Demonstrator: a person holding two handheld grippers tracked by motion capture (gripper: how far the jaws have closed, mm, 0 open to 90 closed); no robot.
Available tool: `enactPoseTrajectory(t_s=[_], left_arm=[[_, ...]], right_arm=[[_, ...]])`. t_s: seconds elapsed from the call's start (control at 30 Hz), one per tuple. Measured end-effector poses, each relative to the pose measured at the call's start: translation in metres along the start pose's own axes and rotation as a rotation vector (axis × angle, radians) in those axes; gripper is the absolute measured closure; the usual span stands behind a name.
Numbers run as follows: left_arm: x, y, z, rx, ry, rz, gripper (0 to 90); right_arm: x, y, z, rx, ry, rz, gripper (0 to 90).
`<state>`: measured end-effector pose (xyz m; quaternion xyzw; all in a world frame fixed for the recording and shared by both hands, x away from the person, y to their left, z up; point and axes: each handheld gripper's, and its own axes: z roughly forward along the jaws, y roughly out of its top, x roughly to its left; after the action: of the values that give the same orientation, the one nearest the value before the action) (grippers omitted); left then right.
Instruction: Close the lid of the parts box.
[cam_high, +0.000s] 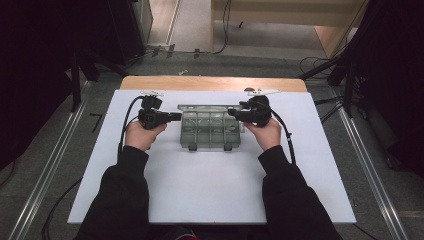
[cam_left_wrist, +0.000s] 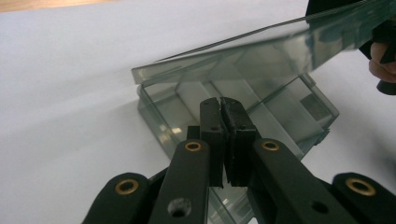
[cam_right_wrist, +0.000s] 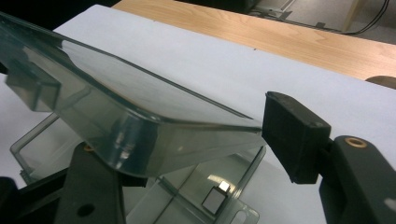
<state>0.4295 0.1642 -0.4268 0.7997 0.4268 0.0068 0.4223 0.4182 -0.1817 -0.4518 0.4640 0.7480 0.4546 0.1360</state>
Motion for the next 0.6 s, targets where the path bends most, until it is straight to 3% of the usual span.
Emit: enactPoseTrajectory(t_s=[0.2, 0.43, 0.6], left_arm=[[-0.001, 0.001, 0.0, -0.015, -0.018, 0.002, 88.2], [-0.003, 0.0, 0.002, 0.0, -0.035, 0.013, 88.1], [-0.004, 0.0, 0.001, -0.001, -0.042, 0.026, 88.0]], right_arm=[[0.001, -0.003, -0.003, 0.005, 0.009, 0.002, 35.3], [0.002, -0.005, -0.007, 0.025, -0.007, 0.004, 31.7], [0.001, -0.01, -0.013, 0.051, 0.026, 0.03, 31.2]])
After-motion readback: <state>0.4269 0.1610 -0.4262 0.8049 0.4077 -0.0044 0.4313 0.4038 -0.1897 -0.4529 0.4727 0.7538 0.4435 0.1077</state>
